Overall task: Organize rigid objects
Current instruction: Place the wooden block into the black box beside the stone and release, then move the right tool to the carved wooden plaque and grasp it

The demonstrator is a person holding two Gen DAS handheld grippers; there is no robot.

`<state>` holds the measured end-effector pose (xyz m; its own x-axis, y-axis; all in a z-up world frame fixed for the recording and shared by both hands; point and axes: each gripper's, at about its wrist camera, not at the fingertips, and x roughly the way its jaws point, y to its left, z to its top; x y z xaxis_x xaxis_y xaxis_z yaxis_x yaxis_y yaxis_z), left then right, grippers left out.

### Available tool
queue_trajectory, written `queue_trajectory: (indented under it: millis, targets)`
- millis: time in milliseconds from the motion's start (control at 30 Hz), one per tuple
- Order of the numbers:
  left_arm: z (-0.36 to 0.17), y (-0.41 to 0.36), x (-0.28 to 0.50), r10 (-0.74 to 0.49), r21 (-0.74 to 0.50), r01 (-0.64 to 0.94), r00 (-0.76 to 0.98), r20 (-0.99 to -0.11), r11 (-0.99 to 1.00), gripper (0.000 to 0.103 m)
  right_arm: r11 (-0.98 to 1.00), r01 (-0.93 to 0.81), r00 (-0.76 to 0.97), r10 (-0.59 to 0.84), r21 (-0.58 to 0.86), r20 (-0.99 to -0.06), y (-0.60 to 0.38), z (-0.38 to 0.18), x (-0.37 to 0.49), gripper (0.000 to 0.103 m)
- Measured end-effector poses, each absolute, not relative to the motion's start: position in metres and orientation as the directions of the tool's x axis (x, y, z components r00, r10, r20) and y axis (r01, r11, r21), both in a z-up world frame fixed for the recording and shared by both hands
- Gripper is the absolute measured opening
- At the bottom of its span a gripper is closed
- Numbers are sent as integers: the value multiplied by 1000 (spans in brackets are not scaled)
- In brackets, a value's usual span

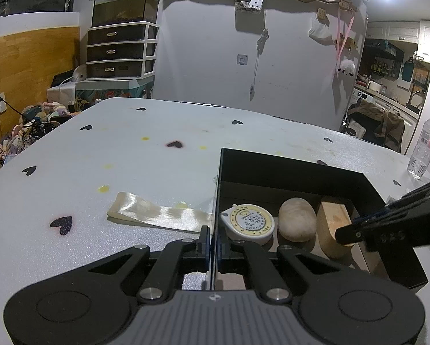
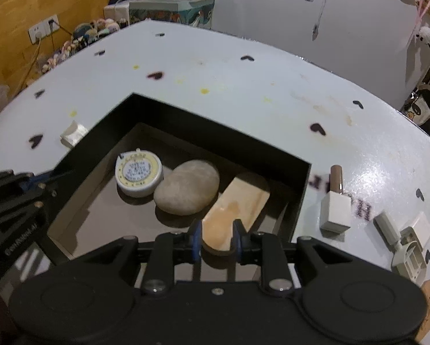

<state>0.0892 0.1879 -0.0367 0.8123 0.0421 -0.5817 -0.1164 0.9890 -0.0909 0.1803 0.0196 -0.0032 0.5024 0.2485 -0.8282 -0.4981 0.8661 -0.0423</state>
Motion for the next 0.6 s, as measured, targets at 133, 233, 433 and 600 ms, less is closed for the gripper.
queue_trajectory:
  millis: [133, 233, 433, 600]
  targets:
    - [-37, 188, 89, 45, -87, -117, 811, -583, 989, 3, 869, -494, 510, 271, -20, -817, 15, 5, 179, 25]
    - [-37, 187, 90, 47, -85, -118, 810, -584, 989, 3, 872, -489, 511, 291, 5, -809, 10, 11, 176, 38]
    - [-36, 186, 90, 50, -75, -116, 807, -589, 990, 3, 873, -484, 553, 361, 63, -751, -14, 27, 165, 78]
    - [-35, 185, 90, 52, -73, -117, 805, -591, 990, 3, 891, -441, 620, 390, 109, -681, -49, 37, 155, 91]
